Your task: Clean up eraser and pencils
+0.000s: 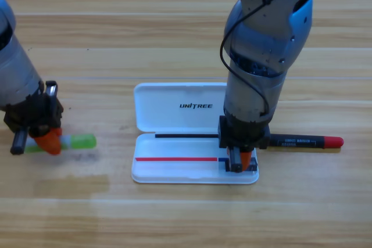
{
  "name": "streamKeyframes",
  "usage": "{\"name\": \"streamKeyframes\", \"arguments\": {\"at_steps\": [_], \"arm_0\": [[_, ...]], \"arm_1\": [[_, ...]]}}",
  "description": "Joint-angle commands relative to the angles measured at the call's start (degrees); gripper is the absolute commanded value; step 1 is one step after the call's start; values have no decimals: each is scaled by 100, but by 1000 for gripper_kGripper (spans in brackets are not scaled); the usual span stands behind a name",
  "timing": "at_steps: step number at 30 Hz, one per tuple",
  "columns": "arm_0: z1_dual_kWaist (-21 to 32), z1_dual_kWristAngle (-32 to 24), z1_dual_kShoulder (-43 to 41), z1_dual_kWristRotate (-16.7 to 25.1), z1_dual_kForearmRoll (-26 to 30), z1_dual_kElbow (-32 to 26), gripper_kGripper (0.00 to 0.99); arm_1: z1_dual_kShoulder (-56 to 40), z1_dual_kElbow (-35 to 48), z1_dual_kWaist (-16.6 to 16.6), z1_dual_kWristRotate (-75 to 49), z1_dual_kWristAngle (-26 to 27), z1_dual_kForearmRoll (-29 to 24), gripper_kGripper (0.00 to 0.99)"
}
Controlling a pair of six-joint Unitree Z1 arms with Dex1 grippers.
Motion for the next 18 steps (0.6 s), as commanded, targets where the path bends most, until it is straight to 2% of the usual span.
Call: {"name": "streamKeyframes", "arguments": {"at_steps": [1,2,3,6,7,13,18], "arm_0": [[91,102,11,45,102,-91,0],[73,119,20,45,120,-108,0],[64,119,20,36,129,-126,0],[3,137,11,19,164,-170,0],[-15,146,11,10,190,-196,0],[-217,225,11,-78,375,-416,0],[-533,260,38,-227,761,-935,0]], "arm_1": [[238,83,137,86,30,87,0],[238,83,137,112,30,87,0],[221,92,137,130,21,87,44],[71,100,137,262,-58,87,804],[1,92,137,350,-102,87,877],[-702,-23,137,420,-75,412,917],[-1396,285,49,279,-67,693,933]]}}
